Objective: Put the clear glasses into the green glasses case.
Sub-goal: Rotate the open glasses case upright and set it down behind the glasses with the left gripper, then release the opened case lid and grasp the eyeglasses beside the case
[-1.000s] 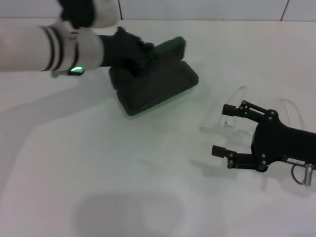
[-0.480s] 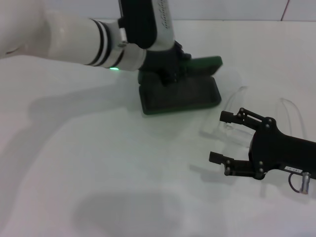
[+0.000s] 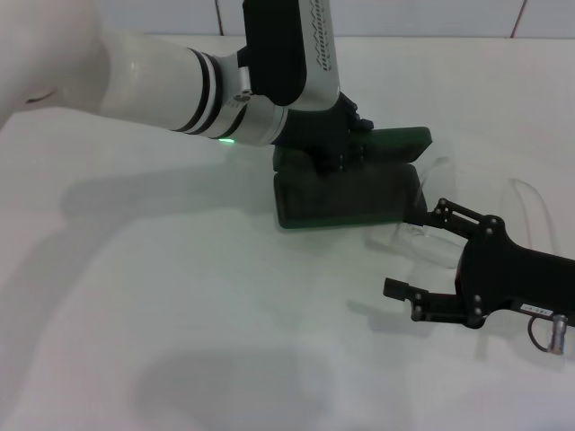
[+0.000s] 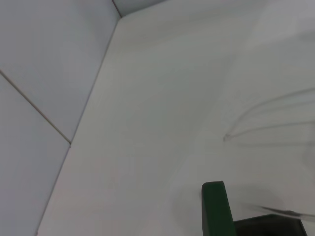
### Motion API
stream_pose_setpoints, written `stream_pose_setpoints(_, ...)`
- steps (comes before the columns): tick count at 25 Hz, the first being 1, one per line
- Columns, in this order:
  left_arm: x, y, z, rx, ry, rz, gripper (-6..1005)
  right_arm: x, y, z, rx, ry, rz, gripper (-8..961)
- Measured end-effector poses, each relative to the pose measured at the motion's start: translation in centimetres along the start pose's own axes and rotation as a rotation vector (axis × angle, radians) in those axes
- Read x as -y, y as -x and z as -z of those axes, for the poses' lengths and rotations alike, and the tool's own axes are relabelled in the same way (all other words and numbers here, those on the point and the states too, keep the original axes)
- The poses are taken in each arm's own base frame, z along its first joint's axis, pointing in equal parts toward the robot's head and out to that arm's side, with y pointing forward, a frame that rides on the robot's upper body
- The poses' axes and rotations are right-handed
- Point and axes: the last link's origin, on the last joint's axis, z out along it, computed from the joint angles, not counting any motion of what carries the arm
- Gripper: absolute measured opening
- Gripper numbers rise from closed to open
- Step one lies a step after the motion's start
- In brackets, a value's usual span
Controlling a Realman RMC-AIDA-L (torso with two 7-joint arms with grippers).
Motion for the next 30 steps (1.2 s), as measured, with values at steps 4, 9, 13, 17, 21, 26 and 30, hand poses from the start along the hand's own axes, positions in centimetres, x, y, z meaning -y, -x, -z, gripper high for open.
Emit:
stream_pose_setpoints(4,-0.2,-0.2,-0.1,-0.016,-0.003,0.019,202,0.0,0.0,0.2,-0.001,0.001,0.000,810)
stream_pose_setpoints(9,-0.8,-0.3,-0.3,-0.012,-0.019,0.004,332,0.0,0.0,0.3,0.000,-0.001,-0.009,808)
stream_pose_setpoints(13,-1.2,-0.7,1.1,-0.086,-0.065,0.050,467,0.2,0.1,0.5,-0.002,-0.005,-0.014,806)
stream_pose_setpoints(17,-2.0,-0.9,4.3,-0.280,-0.114,0.173,653,1.4,1.2,1.9,-0.027,0.011,-0.039,804)
stream_pose_setpoints(21,-3.6,1.9,8.2,-0.495,-0.169,0.321,791,4.2,4.5,4.0,-0.136,0.042,-0.100,802)
stream_pose_setpoints(26,-5.2,6.7,11.4,-0.739,-0.276,0.542,883,7.2,8.3,4.4,-0.418,0.014,-0.104,799)
stream_pose_setpoints(30,-6.9,10.2,12.3,-0.809,-0.372,0.639,884,8.6,10.3,1.9,-0.673,0.014,-0.110,766)
